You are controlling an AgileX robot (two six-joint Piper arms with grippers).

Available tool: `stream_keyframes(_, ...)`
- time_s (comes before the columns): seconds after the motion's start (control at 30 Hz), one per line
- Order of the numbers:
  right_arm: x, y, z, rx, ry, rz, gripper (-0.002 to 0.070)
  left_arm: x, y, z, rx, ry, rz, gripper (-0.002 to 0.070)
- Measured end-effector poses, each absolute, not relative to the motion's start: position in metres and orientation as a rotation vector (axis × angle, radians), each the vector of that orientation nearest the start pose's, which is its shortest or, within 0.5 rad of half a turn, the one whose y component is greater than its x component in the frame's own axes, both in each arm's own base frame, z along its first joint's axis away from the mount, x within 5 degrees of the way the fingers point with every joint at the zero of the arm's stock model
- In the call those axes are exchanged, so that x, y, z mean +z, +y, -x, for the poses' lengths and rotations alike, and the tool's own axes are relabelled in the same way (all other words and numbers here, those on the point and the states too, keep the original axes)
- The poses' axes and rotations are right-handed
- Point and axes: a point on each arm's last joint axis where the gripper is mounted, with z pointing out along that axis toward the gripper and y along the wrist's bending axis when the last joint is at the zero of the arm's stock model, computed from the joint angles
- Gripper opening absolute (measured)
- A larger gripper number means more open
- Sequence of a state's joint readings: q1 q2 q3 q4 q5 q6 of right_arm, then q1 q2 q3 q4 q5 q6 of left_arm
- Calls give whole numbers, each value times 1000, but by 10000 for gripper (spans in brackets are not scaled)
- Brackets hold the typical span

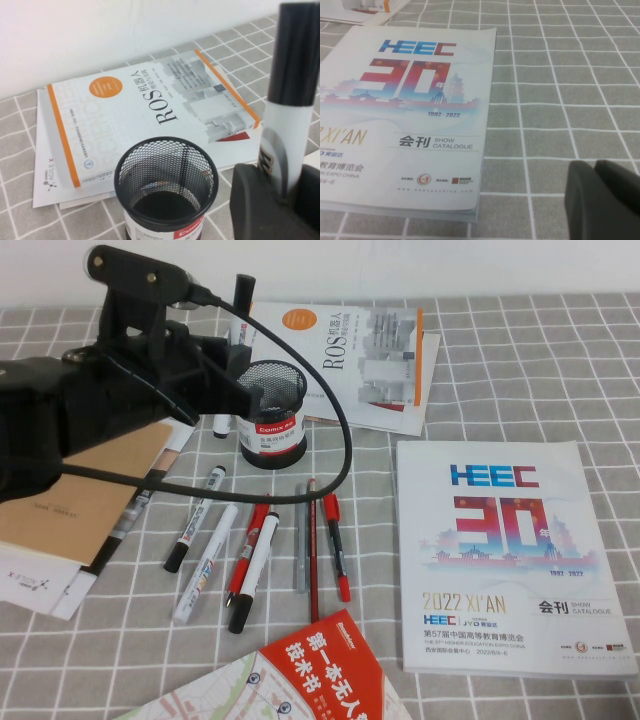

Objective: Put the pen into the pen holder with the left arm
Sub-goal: Place the pen onto the pen holder

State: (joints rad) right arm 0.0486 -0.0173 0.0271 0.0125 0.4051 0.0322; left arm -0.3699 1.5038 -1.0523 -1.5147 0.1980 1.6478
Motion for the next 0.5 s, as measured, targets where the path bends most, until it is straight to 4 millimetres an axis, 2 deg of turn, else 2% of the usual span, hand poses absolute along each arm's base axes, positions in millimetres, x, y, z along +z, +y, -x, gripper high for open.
stream_keyframes(0.5, 169, 3, -51, 67, 1899, 8, -14, 306, -142, -314, -360, 1856, -617, 107)
